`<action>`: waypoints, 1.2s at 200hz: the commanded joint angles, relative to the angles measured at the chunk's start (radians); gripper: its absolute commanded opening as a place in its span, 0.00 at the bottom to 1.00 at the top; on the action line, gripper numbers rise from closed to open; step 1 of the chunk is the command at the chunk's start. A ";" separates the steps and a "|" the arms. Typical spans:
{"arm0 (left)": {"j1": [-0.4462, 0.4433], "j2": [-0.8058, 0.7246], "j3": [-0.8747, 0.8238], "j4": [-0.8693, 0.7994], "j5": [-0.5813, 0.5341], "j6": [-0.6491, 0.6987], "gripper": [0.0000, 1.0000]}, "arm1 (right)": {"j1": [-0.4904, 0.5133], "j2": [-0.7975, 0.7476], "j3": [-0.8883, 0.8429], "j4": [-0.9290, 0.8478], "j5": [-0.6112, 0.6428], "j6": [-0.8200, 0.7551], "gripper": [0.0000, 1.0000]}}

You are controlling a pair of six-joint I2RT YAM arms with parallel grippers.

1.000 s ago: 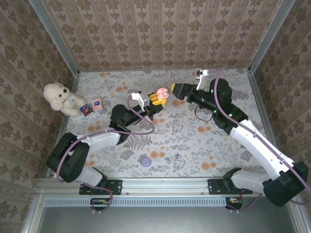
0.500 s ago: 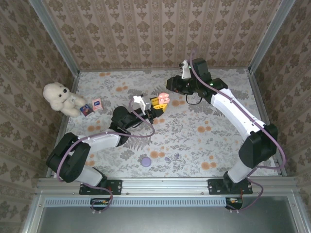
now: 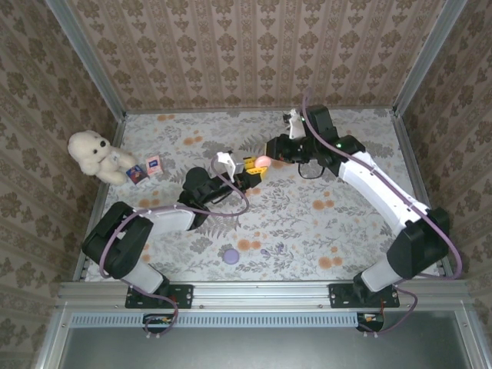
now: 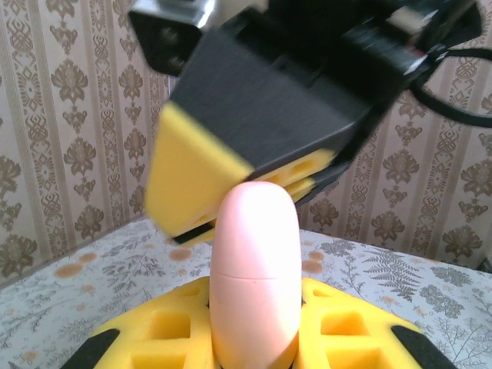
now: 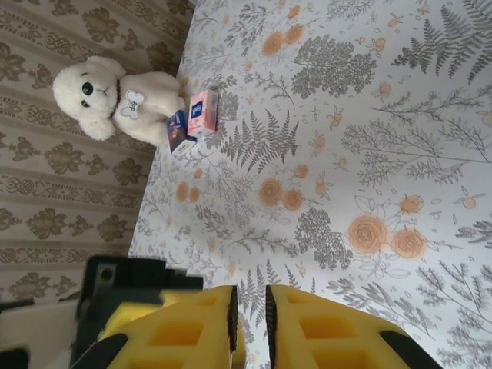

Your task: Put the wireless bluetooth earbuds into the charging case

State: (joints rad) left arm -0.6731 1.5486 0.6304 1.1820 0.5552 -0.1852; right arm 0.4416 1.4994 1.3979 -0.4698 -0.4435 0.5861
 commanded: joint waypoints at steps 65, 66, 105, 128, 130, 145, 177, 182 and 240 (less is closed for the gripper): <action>0.114 0.085 0.145 -0.164 -0.133 -0.355 0.00 | -0.020 -0.101 -0.180 -0.004 0.238 0.056 0.48; 0.117 0.087 0.145 -0.169 -0.134 -0.363 0.00 | -0.020 -0.102 -0.182 -0.004 0.240 0.057 0.48; 0.207 0.165 0.228 -0.330 -0.112 -0.546 0.00 | -0.011 -0.094 -0.289 0.057 0.286 0.100 0.53; 0.257 0.222 0.293 -0.451 -0.076 -0.596 0.00 | -0.004 -0.073 -0.347 0.097 0.300 0.130 0.56; 0.259 0.227 0.299 -0.459 -0.072 -0.598 0.00 | -0.003 -0.072 -0.351 0.101 0.301 0.132 0.56; 0.271 0.265 0.351 -0.550 -0.063 -0.600 0.00 | 0.006 -0.057 -0.377 0.122 0.309 0.145 0.56; 0.274 0.362 0.479 -0.745 -0.046 -0.572 0.00 | 0.026 -0.026 -0.399 0.143 0.327 0.158 0.57; 0.274 0.378 0.502 -0.772 -0.042 -0.566 0.01 | 0.029 -0.022 -0.399 0.144 0.329 0.158 0.57; 0.289 0.538 0.660 -0.922 -0.010 -0.537 0.05 | 0.066 -0.011 -0.404 0.149 0.348 0.167 0.58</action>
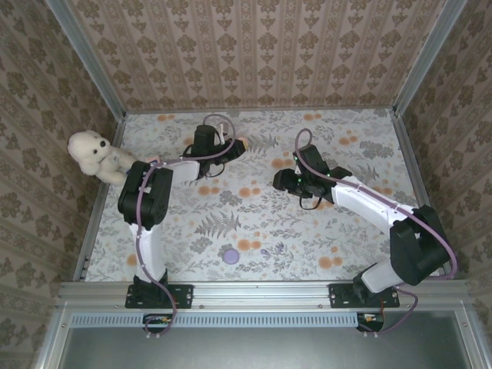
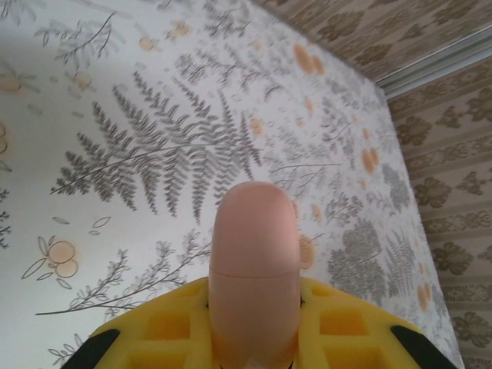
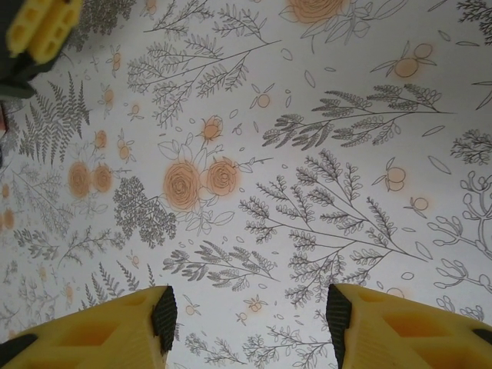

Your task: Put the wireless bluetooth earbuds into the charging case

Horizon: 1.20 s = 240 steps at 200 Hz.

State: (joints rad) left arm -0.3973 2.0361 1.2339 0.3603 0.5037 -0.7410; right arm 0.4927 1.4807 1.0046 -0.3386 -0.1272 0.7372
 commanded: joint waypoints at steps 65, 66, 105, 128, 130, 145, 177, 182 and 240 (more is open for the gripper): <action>0.047 0.130 0.092 -0.158 0.075 0.017 0.21 | 0.040 0.006 -0.006 0.013 0.044 0.022 0.60; 0.047 0.130 0.092 -0.158 0.075 0.018 0.21 | 0.041 0.007 -0.006 0.013 0.044 0.022 0.60; 0.063 0.126 0.074 -0.166 0.076 0.023 0.30 | 0.059 0.009 0.009 0.001 0.055 0.024 0.64; 0.073 0.116 0.057 -0.165 0.074 0.024 0.38 | 0.069 0.006 0.016 -0.010 0.064 0.025 0.66; 0.074 0.114 0.054 -0.164 0.074 0.025 0.39 | 0.070 0.006 0.018 -0.012 0.065 0.024 0.66; 0.082 0.100 0.040 -0.162 0.067 0.025 0.42 | 0.076 0.001 0.020 -0.018 0.070 0.027 0.66; 0.105 0.061 0.003 -0.165 0.055 0.033 0.48 | 0.092 -0.011 0.027 -0.031 0.081 0.032 0.67; 0.109 0.053 -0.003 -0.165 0.052 0.036 0.49 | 0.096 -0.013 0.026 -0.033 0.084 0.033 0.67; 0.161 -0.096 -0.101 -0.177 0.014 0.063 0.52 | 0.141 -0.007 0.047 -0.056 0.104 0.039 0.69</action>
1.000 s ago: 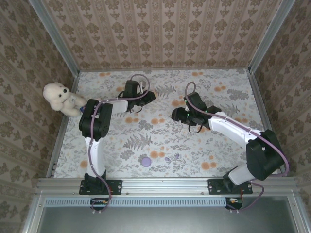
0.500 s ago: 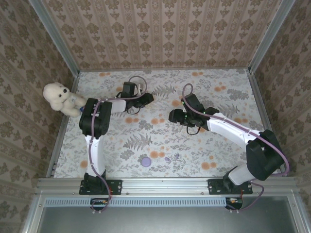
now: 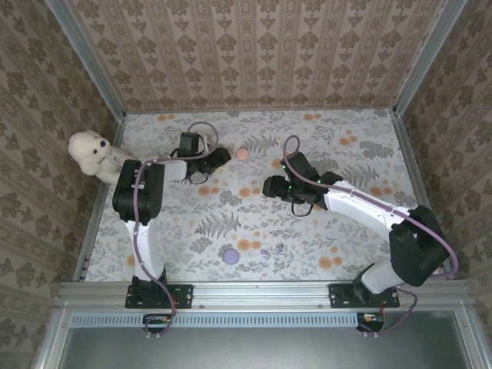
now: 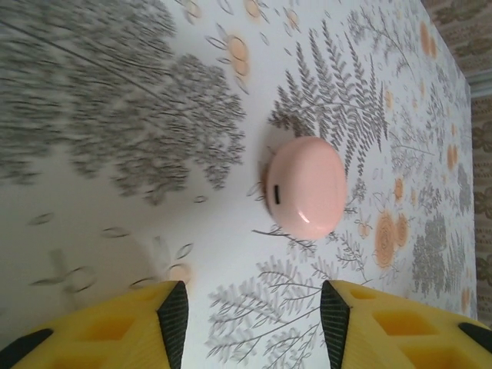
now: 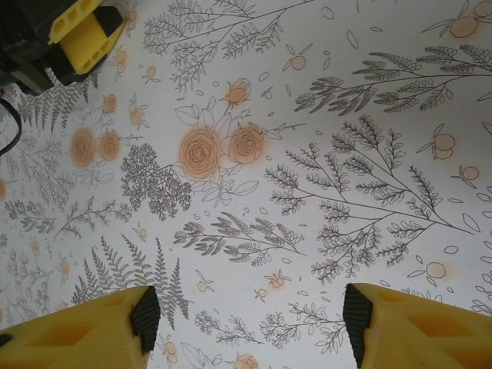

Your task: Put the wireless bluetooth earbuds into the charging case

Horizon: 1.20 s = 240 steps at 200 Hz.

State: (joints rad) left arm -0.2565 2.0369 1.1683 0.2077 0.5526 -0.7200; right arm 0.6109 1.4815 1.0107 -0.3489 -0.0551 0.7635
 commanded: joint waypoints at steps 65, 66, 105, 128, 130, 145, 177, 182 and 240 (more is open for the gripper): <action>0.033 -0.358 -0.136 -0.151 -0.143 0.144 0.56 | 0.162 0.079 0.108 -0.111 0.043 -0.017 0.75; 0.034 -0.362 -0.137 -0.153 -0.144 0.145 0.56 | 0.164 0.082 0.110 -0.113 0.044 -0.018 0.76; 0.062 -0.491 -0.193 -0.209 -0.220 0.168 0.58 | 0.306 0.201 0.192 -0.183 0.079 -0.007 0.77; 0.077 -0.570 -0.243 -0.207 -0.291 0.165 0.70 | 0.380 0.285 0.242 -0.247 0.102 0.056 0.77; 0.079 -0.575 -0.246 -0.206 -0.296 0.165 0.70 | 0.384 0.292 0.246 -0.250 0.104 0.063 0.77; 0.090 -0.629 -0.274 -0.206 -0.340 0.152 0.86 | 0.423 0.338 0.272 -0.259 0.107 0.115 0.77; 0.119 -0.746 -0.319 -0.214 -0.419 0.129 1.00 | 0.491 0.422 0.348 -0.314 0.128 0.201 0.78; 0.125 -0.763 -0.322 -0.227 -0.433 0.118 1.00 | 0.499 0.433 0.359 -0.326 0.132 0.211 0.78; 0.186 -0.948 -0.407 -0.285 -0.575 -0.079 1.00 | 0.558 0.476 0.393 -0.402 0.161 0.338 0.78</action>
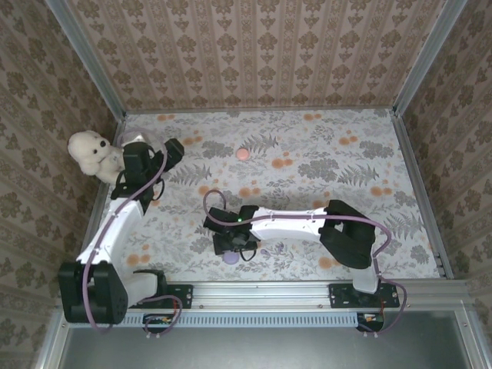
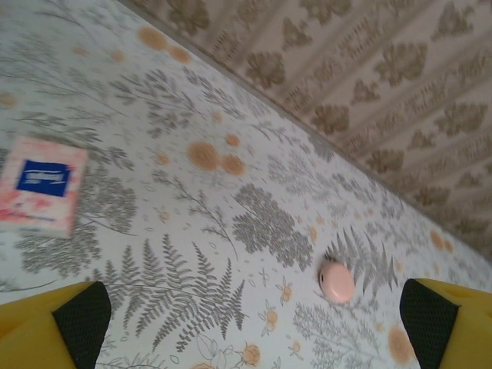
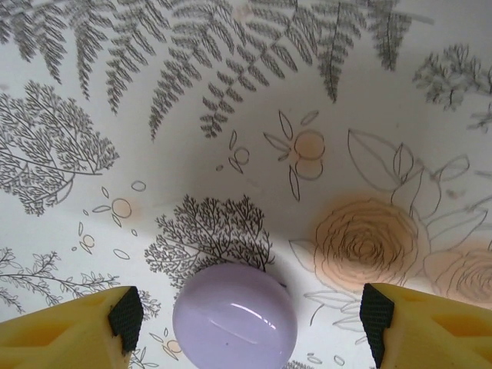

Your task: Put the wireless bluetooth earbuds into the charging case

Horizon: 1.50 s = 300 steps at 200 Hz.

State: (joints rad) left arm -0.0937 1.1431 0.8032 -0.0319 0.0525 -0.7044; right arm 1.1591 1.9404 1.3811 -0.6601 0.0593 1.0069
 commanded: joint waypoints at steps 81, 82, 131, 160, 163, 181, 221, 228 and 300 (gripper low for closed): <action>0.024 -0.096 -0.107 -0.045 -0.093 -0.161 1.00 | 0.025 0.094 0.138 -0.185 0.012 0.216 0.76; 0.023 -0.097 -0.109 -0.043 -0.092 -0.162 1.00 | 0.026 0.095 0.140 -0.187 0.011 0.218 0.76; 0.013 -0.074 -0.075 -0.090 -0.097 -0.105 1.00 | 0.029 0.155 0.207 -0.242 -0.019 0.292 0.76; 0.006 -0.071 -0.075 -0.094 -0.107 -0.095 1.00 | 0.030 0.197 0.255 -0.276 -0.038 0.326 0.76; 0.006 -0.072 -0.075 -0.093 -0.109 -0.094 1.00 | 0.030 0.201 0.259 -0.280 -0.040 0.330 0.76; 0.006 -0.072 -0.078 -0.089 -0.111 -0.092 1.00 | 0.033 0.222 0.280 -0.301 -0.051 0.349 0.76; 0.003 -0.072 -0.082 -0.077 -0.111 -0.090 1.00 | 0.037 0.250 0.310 -0.342 -0.058 0.373 0.75; 0.004 -0.072 -0.084 -0.075 -0.112 -0.091 1.00 | 0.038 0.252 0.310 -0.344 -0.060 0.376 0.75; -0.002 -0.066 -0.092 -0.060 -0.111 -0.099 1.00 | 0.042 0.262 0.299 -0.311 -0.087 0.384 0.67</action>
State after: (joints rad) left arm -0.0853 1.0737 0.6952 -0.1051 -0.0429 -0.8158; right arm 1.1927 2.1780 1.6676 -0.9497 -0.0044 1.3689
